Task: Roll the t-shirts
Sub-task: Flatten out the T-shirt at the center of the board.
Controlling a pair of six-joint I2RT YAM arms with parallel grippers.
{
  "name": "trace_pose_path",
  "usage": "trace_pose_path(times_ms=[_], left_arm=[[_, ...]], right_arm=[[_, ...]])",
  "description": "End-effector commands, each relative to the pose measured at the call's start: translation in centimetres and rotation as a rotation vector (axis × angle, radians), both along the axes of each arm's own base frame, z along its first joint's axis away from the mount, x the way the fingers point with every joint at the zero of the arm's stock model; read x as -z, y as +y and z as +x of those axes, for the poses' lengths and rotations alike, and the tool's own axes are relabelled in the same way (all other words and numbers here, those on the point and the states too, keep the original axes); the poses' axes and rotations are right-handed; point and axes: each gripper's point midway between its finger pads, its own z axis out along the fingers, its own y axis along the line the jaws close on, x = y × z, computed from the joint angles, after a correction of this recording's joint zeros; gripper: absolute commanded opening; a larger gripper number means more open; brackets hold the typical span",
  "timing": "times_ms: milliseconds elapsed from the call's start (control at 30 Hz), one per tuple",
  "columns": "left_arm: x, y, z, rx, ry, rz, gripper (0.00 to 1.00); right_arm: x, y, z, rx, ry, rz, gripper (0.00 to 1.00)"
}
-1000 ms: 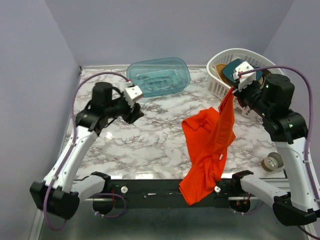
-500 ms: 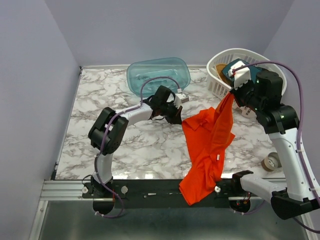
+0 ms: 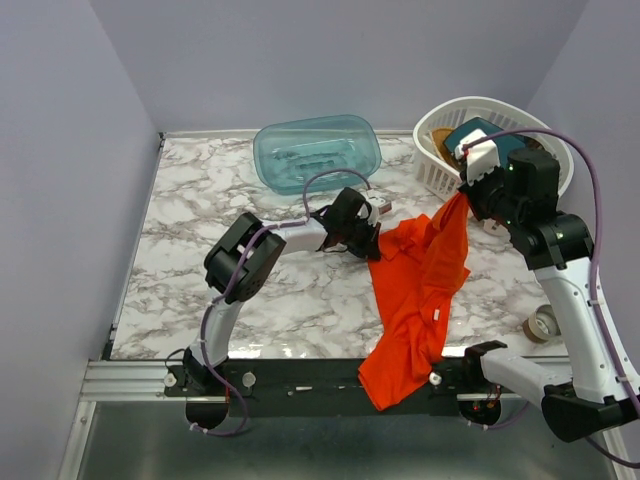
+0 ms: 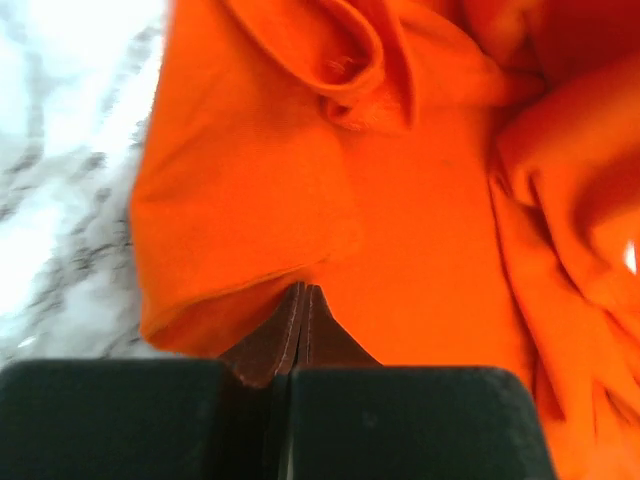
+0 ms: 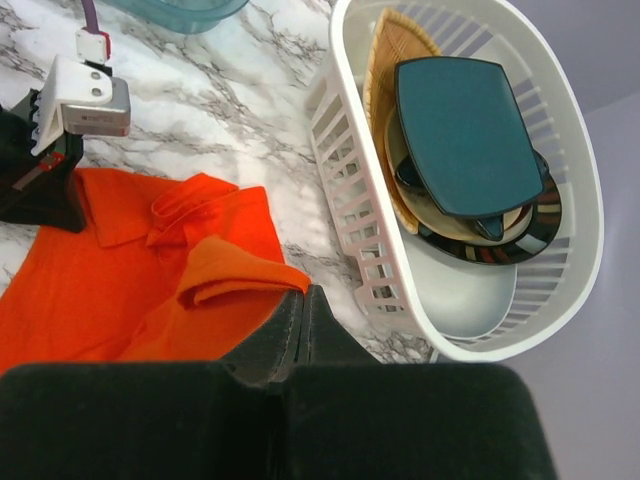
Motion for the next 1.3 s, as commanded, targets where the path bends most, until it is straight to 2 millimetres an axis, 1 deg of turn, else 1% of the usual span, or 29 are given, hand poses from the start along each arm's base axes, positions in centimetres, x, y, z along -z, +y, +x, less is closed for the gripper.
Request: trace_pose_path(times_ms=[0,33,100,133,167,267,300,333,367,400,533,567,600,633,700,733,767,800,833,867,900,1000,1067,1100,1133,1167,1200,1233,1267], left_arm=[[3.0,4.9,2.9,-0.237,-0.062,0.271,0.00],[3.3,6.4,3.7,-0.296,-0.095,0.341,0.00],[3.5,9.0,2.6,-0.310,-0.080,0.427,0.00],[3.7,9.9,2.2,-0.307,-0.069,0.461,0.00],[4.3,11.9,1.1,-0.304,-0.020,0.539,0.00],[4.9,15.6,-1.4,-0.298,0.068,0.612,0.00],[5.9,17.9,-3.0,-0.309,0.110,0.649,0.00],[4.7,18.5,-3.3,-0.322,0.093,0.635,0.00],[4.7,19.5,-4.2,-0.324,0.101,0.649,0.00],[4.3,20.6,-5.8,-0.324,0.111,0.645,0.00],[2.6,22.2,-9.0,-0.371,0.130,0.579,0.00],[2.1,22.1,-9.4,-0.376,0.140,0.550,0.00],[1.4,22.1,-10.0,-0.374,0.136,0.520,0.00],[0.8,21.4,-10.4,-0.355,0.151,0.474,0.00],[-1.3,19.8,-9.7,-0.340,0.125,0.381,0.00],[-2.9,18.9,-9.4,-0.309,0.102,0.328,0.04],[-3.9,18.9,-8.7,-0.289,0.066,0.324,0.08],[-6.5,18.3,-6.7,-0.303,0.004,0.284,0.16],[-7.8,18.5,-5.6,-0.320,-0.030,0.276,0.21],[-8.7,20.1,-3.6,-0.386,-0.051,0.285,0.25],[-10.7,20.6,-1.5,-0.427,-0.103,0.266,0.32],[-12.1,23.7,2.7,-0.519,-0.146,0.266,0.43],[-11.0,24.3,4.3,-0.517,-0.138,0.267,0.48],[-11.0,24.3,4.9,-0.502,-0.113,0.223,0.50],[-9.6,24.0,5.1,-0.477,-0.064,0.205,0.52],[-9.7,23.4,5.7,-0.454,-0.059,0.156,0.53],[-9.9,22.1,5.4,-0.394,-0.031,0.086,0.56],[-9.0,21.8,5.6,-0.367,-0.017,0.077,0.57],[-9.0,21.3,5.9,-0.341,-0.029,0.049,0.58]], right_arm=[[-1.3,0.1,0.6,0.005,-0.029,0.018,0.01],[-1.4,0.2,0.6,0.000,-0.030,0.022,0.01],[-1.6,0.3,0.8,-0.004,-0.032,0.021,0.01],[-1.3,1.0,0.9,-0.037,-0.021,0.034,0.00],[-1.3,1.2,0.9,-0.047,-0.016,0.038,0.00],[-0.4,2.2,1.0,-0.082,0.018,0.067,0.00],[-0.2,2.4,1.0,-0.091,0.030,0.076,0.01],[0.1,3.1,0.9,-0.119,0.045,0.094,0.01],[0.6,3.4,1.1,-0.131,0.062,0.100,0.00],[0.9,3.7,1.2,-0.144,0.076,0.109,0.01],[2.7,4.8,2.5,-0.182,0.140,0.112,0.01],[2.7,4.9,3.0,-0.182,0.140,0.111,0.01],[3.4,5.1,3.6,-0.183,0.166,0.109,0.00],[3.6,5.3,4.0,-0.188,0.173,0.111,0.00],[3.9,5.6,4.8,-0.186,0.193,0.115,0.00],[4.0,5.6,5.0,-0.183,0.198,0.116,0.00],[4.1,5.6,5.1,-0.169,0.207,0.122,0.00],[4.6,5.5,5.1,-0.160,0.221,0.123,0.01],[5.0,5.3,5.0,-0.148,0.229,0.120,0.00],[5.7,5.2,4.9,-0.142,0.244,0.114,0.01],[6.8,5.0,4.7,-0.134,0.268,0.104,0.00],[7.8,4.4,4.7,-0.110,0.275,0.080,0.00],[8.2,4.0,5.0,-0.093,0.274,0.061,0.01],[8.3,3.9,5.1,-0.087,0.276,0.055,0.00],[8.0,3.6,5.2,-0.077,0.268,0.046,0.01],[8.0,3.4,5.1,-0.074,0.278,0.032,0.01],[8.0,3.3,5.0,-0.074,0.279,0.024,0.00],[7.8,3.0,5.0,-0.067,0.276,0.010,0.00],[7.7,2.7,4.8,-0.066,0.282,-0.007,0.00]])
